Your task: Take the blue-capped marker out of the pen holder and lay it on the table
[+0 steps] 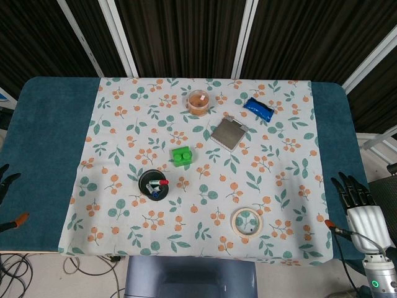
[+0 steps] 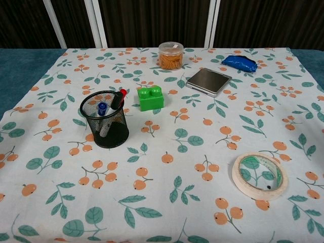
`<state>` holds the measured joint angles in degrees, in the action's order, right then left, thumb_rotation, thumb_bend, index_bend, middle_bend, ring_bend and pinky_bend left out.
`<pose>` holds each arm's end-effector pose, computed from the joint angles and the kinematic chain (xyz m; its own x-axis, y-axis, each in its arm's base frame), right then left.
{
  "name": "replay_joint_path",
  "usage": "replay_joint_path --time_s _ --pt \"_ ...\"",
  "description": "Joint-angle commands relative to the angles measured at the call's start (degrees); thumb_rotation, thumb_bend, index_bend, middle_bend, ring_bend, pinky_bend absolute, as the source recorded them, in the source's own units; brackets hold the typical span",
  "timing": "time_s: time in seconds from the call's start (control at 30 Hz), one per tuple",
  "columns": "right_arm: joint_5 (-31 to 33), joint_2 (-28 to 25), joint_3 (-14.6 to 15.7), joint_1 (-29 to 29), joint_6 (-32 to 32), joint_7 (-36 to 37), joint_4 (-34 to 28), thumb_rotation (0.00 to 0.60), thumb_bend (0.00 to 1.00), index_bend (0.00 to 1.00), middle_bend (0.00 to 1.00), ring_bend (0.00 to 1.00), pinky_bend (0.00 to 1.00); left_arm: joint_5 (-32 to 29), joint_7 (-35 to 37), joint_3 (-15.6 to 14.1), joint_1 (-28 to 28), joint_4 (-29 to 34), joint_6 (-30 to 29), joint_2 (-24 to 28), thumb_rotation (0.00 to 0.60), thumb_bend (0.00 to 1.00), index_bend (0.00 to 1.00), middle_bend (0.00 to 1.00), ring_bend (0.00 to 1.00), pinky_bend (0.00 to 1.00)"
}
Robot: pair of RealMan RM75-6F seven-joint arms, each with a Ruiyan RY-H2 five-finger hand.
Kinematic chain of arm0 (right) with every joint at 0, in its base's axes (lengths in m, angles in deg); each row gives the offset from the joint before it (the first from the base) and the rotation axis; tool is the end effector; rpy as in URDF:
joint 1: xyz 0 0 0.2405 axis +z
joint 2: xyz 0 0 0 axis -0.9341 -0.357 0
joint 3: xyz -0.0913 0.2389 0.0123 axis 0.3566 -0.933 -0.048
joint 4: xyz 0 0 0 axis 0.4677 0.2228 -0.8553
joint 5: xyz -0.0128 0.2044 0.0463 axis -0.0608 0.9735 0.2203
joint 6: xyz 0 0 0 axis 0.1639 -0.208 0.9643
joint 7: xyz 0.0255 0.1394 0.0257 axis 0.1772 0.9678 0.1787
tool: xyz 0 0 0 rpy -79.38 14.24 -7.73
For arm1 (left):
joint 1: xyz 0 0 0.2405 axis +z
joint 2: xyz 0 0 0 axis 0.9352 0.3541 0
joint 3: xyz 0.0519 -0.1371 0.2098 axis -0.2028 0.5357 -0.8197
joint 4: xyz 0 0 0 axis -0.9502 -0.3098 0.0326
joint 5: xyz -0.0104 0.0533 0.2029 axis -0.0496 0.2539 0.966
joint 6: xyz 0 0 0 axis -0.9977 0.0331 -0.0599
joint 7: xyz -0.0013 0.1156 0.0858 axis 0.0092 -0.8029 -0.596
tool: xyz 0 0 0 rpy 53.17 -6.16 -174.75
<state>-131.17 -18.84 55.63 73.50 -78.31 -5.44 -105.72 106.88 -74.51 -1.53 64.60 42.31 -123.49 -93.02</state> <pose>-0.3023 -0.1789 0.1543 0.4586 0.1332 0.8786 -0.8716 -0.1251 0.4740 -0.3208 0.1764 0.1907 0.4403 0.0212 0.8976 0.8978 -0.0047 -0.4403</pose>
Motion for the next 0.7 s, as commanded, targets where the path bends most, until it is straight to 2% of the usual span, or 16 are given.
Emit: replay_joint_path --time_s 0.03,0.47,0.7 --pt "0.04 -0.02 -0.05 0.03 0.02 0.0 -0.01 0.6 0.11 0.06 0.0 0.05 0.17 0.05 -0.06 -0.02 0.04 0.07 -0.08 0.06 0.6 0.14 0.14 0.0 0.0 0.0" --pt "0.22 -0.13 -0.18 0.05 0.08 0.15 -0.16 0.6 0.11 0.06 0.0 0.05 0.17 0.56 0.84 0.22 0.5 -0.18 -1.51 -0.01 0.6 0.14 0.14 0.0 0.0 0.0" --pt "0.49 -0.19 -0.24 0.0 0.19 0.04 -0.32 0.6 0.11 0.06 0.0 0.05 0.17 2.1 1.81 0.4 0.27 -1.38 -2.6 -0.99 0.6 0.14 0.18 0.0 0.0 0.0"
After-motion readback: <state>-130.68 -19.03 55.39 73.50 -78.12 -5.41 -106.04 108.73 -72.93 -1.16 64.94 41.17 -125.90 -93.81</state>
